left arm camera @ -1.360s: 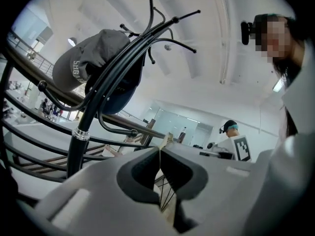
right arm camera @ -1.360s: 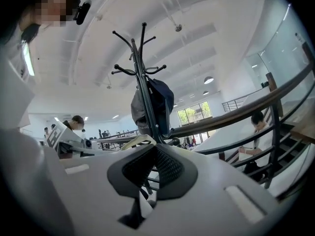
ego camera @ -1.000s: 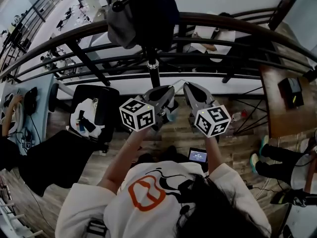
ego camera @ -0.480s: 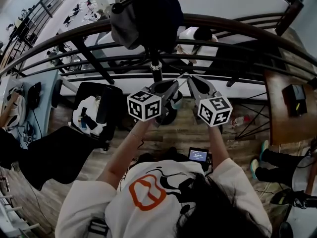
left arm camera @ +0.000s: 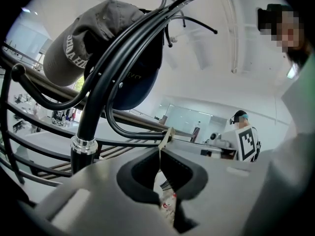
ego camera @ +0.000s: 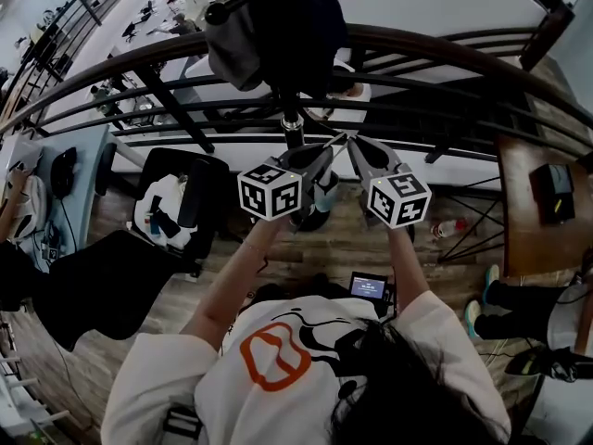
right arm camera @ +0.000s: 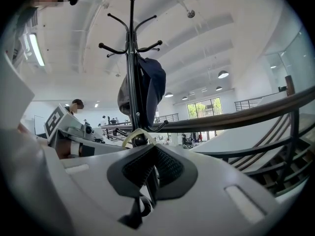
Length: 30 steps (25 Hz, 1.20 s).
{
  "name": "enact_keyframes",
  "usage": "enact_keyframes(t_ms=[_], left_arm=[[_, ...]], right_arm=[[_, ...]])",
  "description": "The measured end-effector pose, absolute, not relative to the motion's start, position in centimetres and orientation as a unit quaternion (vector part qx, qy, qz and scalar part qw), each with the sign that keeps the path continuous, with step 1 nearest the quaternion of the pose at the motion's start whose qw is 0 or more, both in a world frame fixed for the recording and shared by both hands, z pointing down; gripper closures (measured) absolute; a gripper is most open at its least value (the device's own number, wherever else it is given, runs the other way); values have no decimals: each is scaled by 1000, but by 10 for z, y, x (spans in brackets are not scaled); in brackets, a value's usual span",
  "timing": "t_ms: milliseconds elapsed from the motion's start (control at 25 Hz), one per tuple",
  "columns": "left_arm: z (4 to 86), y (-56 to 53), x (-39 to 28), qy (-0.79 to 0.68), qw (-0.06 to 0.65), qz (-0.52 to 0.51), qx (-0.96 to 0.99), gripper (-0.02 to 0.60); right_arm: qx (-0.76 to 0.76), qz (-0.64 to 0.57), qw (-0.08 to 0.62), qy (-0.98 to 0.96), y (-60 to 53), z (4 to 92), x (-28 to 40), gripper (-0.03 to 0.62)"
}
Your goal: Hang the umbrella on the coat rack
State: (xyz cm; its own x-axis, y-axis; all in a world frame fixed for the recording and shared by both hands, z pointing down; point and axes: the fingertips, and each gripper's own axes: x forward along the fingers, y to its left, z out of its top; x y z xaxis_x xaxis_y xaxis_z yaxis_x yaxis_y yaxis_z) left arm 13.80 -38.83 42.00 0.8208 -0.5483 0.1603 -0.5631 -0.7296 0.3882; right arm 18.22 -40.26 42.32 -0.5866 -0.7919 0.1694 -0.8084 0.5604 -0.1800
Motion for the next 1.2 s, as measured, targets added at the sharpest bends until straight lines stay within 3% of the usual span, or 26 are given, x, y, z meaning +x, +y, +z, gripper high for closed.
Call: enact_keyframes(t_ms=[1200], left_arm=[[467, -418, 104, -325, 234, 60, 914, 580]], right_arm=[[387, 181, 23, -904, -431, 459, 129, 568]])
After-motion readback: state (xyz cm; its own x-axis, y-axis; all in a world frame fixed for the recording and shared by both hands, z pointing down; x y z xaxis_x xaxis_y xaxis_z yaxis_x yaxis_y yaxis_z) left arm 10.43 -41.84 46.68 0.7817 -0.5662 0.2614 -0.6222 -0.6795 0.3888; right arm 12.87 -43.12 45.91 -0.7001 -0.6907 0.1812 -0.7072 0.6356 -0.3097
